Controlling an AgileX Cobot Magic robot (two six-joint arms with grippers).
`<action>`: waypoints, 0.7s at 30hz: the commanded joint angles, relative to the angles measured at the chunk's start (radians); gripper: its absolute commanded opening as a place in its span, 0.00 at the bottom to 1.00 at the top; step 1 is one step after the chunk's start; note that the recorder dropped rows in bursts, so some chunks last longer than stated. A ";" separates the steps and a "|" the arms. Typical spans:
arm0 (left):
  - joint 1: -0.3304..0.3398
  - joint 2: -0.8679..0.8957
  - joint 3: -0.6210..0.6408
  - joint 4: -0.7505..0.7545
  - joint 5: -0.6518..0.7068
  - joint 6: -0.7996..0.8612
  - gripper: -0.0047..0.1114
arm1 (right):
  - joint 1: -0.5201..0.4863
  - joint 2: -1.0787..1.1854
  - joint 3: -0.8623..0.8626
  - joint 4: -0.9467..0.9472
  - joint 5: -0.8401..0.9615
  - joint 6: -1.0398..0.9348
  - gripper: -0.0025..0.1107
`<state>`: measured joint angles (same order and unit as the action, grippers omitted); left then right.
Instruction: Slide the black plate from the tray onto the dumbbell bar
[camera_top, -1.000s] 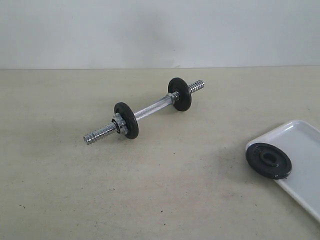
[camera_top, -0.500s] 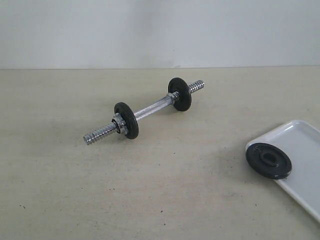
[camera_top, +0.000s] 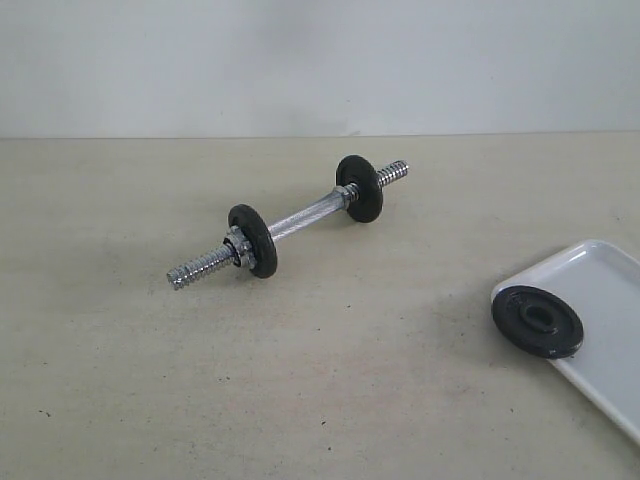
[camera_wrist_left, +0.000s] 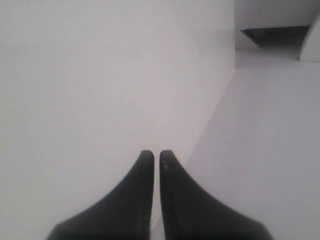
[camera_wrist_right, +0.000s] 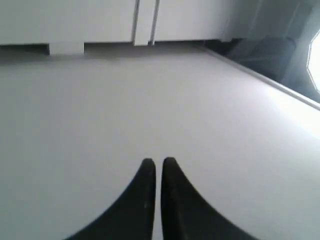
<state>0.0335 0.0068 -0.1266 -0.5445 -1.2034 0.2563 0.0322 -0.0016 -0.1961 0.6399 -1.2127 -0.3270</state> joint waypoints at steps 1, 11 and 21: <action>0.003 0.088 -0.098 0.016 -0.018 -0.011 0.08 | -0.001 0.053 -0.128 -0.052 -0.008 0.043 0.03; 0.003 0.336 -0.308 0.603 0.043 -0.029 0.08 | -0.001 0.191 -0.319 -0.484 0.296 0.108 0.03; 0.003 0.565 -0.604 0.720 0.262 -0.359 0.08 | -0.001 0.380 -0.476 -0.536 0.403 0.214 0.03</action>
<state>0.0335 0.5205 -0.6361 0.2027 -1.0988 0.0441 0.0322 0.3233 -0.6164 0.1166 -0.9113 -0.1291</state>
